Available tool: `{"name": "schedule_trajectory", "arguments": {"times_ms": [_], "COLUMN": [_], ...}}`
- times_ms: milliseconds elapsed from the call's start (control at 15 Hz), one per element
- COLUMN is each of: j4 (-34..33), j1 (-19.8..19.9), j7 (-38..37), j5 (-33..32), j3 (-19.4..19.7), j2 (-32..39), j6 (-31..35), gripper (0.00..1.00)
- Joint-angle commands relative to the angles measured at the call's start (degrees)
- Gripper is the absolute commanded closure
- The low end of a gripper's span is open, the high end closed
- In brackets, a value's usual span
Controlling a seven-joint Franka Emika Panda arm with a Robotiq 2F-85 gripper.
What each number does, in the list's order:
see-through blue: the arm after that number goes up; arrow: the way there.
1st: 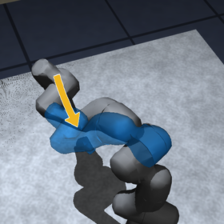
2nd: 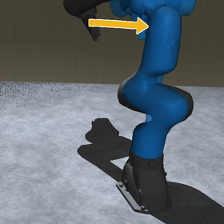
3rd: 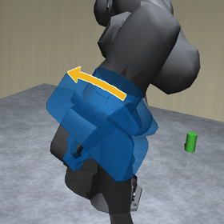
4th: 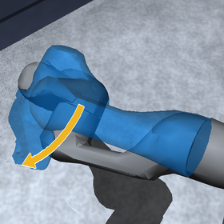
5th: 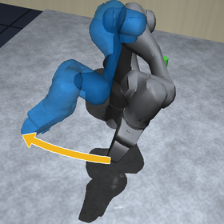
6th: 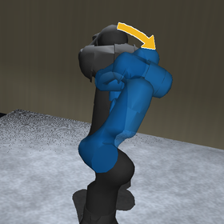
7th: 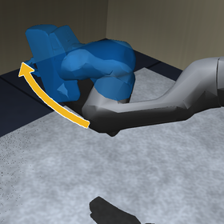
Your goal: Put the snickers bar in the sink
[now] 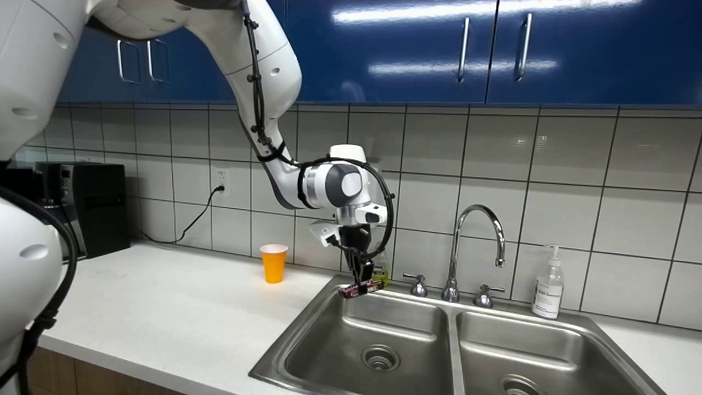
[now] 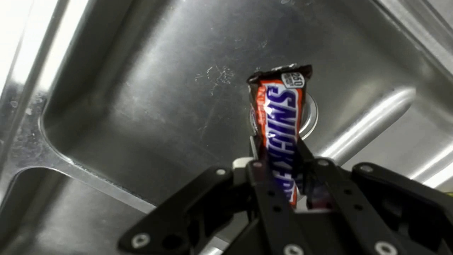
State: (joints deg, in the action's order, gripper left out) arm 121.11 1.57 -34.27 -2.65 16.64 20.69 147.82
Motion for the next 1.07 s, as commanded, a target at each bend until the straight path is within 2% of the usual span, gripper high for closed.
{"name": "schedule_trajectory", "arguments": {"times_ms": [0, 67, 867, 933, 1000], "j4": [-0.2, -0.2, -0.2, -0.8, -1.6], "j1": [0.8, 1.0, 0.7, 0.9, 1.4], "j7": [0.0, 0.0, 0.0, 0.2, 0.7], "j5": [0.1, 0.1, 0.1, 0.5, 1.2], "j3": [-0.1, 0.1, 0.0, -0.2, -0.6], "j2": [0.0, 0.0, 0.5, 1.3, 2.7], "j6": [0.0, 0.0, 0.0, 0.2, 0.5], "gripper": [0.94, 0.78, 0.78, 0.94, 0.94]}}
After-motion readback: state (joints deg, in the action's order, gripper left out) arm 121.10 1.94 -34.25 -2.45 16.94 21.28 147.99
